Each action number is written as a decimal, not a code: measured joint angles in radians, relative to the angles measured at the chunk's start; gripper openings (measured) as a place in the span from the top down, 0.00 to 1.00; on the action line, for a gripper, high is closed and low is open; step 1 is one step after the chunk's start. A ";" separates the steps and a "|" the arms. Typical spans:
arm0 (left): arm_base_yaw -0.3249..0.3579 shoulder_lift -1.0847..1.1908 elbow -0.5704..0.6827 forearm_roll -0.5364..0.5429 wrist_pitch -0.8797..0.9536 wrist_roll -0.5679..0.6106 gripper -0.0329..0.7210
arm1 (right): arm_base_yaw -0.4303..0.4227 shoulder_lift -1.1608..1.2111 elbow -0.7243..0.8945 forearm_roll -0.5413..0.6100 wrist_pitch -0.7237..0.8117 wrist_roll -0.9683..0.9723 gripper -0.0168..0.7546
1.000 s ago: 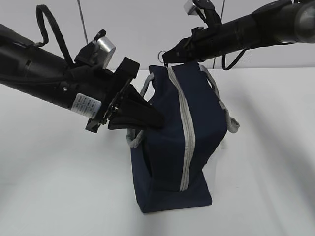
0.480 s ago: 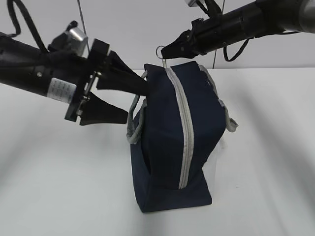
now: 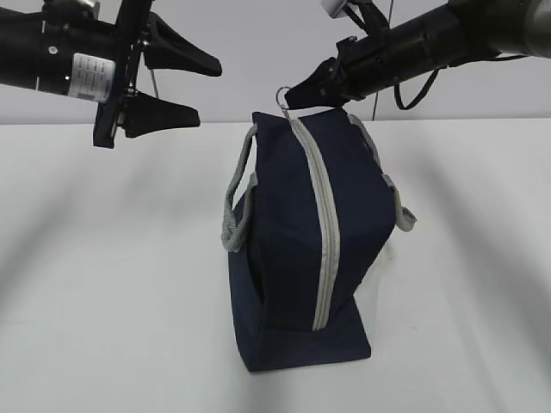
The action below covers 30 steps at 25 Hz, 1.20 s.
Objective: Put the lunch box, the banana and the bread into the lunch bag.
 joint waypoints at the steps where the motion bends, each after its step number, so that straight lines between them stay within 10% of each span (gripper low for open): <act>1: -0.001 0.020 -0.022 0.009 -0.006 -0.020 0.34 | 0.000 0.000 0.000 -0.006 0.000 0.002 1.00; 21: -0.153 0.413 -0.554 0.413 0.020 -0.416 0.40 | 0.000 0.000 0.000 -0.034 0.008 0.004 1.00; 30: -0.153 0.416 -0.558 0.421 0.012 -0.403 0.92 | -0.007 0.000 0.000 -0.040 -0.003 -0.023 1.00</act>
